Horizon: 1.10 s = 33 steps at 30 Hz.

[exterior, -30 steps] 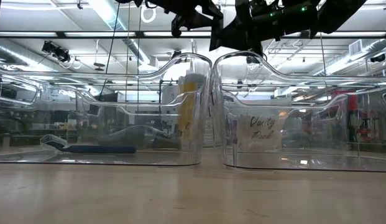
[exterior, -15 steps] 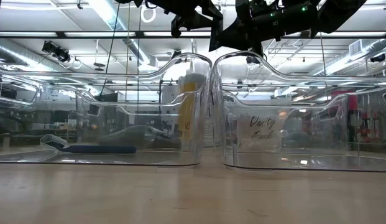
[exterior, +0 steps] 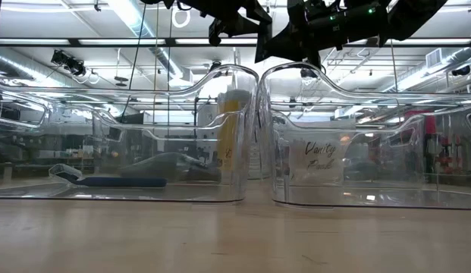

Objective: Pick & Place Travel size toiletries
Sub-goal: Put the left blue shaver cream into the bottom right transparent bin

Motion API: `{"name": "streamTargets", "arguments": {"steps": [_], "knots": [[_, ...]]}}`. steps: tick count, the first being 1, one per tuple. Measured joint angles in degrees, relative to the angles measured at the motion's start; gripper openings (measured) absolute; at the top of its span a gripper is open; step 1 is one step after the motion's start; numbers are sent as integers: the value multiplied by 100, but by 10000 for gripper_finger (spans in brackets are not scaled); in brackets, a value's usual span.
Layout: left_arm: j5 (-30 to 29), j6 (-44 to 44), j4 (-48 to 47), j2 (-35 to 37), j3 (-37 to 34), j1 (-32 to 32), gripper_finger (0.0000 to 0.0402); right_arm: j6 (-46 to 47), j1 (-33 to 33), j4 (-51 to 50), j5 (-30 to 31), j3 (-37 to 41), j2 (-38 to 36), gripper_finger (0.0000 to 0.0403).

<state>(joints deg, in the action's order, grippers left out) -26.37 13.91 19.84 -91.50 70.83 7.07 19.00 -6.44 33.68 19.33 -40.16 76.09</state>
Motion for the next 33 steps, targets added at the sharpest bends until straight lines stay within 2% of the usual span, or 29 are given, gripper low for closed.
{"name": "streamTargets", "arguments": {"steps": [8,21,33], "knots": [[11,-130,5,0,0,0,151,-44,0,-2,2,0,-2,44],[48,-374,28,0,2,-13,215,-39,-2,-29,-2,7,0,43],[48,-372,24,0,2,-15,219,-192,7,-25,-4,7,0,32]]}}
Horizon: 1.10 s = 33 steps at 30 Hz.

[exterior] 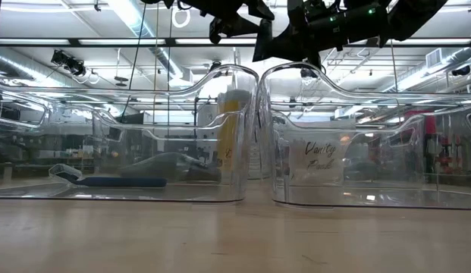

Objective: Pick & Place Travel size toiletries
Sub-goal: Put the left blue shaver cream into the bottom right transparent bin

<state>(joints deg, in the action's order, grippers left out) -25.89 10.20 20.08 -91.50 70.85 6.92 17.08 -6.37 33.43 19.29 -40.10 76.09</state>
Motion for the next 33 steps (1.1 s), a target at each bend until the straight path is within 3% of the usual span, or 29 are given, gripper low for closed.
{"name": "streamTargets", "arguments": {"steps": [15,25,33], "knots": [[-242,-587,-30,554,0,17,220,-164,2,-365,-7,0,-119,21],[-306,-597,-422,686,2,15,220,-152,7,-1054,-459,0,-264,21],[721,-589,-546,917,4,17,186,-631,7,-1102,-931,-1,-378,20]]}}
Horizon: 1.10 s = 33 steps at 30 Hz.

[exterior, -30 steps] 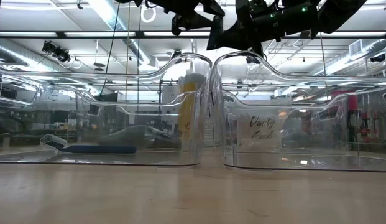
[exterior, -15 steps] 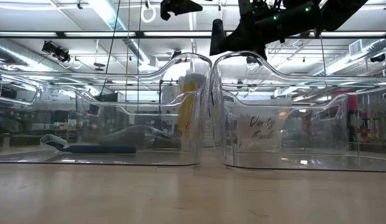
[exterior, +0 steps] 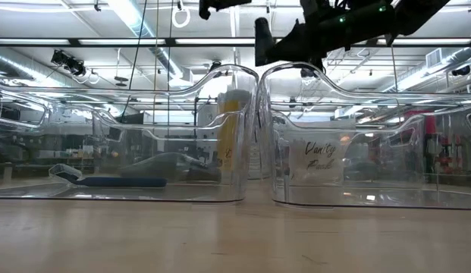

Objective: Pick & Place Travel size toiletries
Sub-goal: Put the left blue shaver cream into the bottom right transparent bin

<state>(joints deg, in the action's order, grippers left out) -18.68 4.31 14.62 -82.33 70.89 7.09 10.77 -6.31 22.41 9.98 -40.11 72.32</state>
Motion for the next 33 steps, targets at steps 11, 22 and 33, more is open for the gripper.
{"name": "streamTargets", "arguments": {"steps": [11,22,33], "knots": [[309,-95,-138,272,-3,0,116,-130,-7,-582,-121,-1,-267,20],[722,-25,-748,268,-4,-2,48,-121,2,-1513,-470,-1,-269,20],[819,-38,-774,267,-4,0,8,-121,0,-2052,-860,-1,-270,20]]}}
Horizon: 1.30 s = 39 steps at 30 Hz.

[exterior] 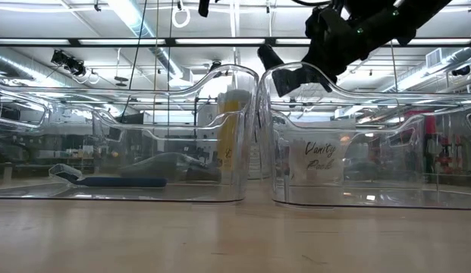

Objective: Pick & Place Travel size toiletries
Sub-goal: Put the left blue shaver cream into the bottom right transparent bin

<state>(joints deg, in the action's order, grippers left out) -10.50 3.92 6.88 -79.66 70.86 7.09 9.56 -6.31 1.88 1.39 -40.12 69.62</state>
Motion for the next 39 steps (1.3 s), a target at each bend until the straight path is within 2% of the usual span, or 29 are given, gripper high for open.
{"name": "streamTargets", "arguments": {"steps": [5,9,31,39], "knots": [[448,17,-13,2,-1,-2,5,-1,0,-345,-336,0,-102,19],[757,153,-109,49,-1,-2,6,-127,0,-946,-357,0,-278,19],[712,321,-230,96,-1,0,6,-360,-4,-3274,-354,0,-393,19],[708,339,-230,96,-1,-2,6,-360,-4,-3444,-354,0,-390,20]]}}
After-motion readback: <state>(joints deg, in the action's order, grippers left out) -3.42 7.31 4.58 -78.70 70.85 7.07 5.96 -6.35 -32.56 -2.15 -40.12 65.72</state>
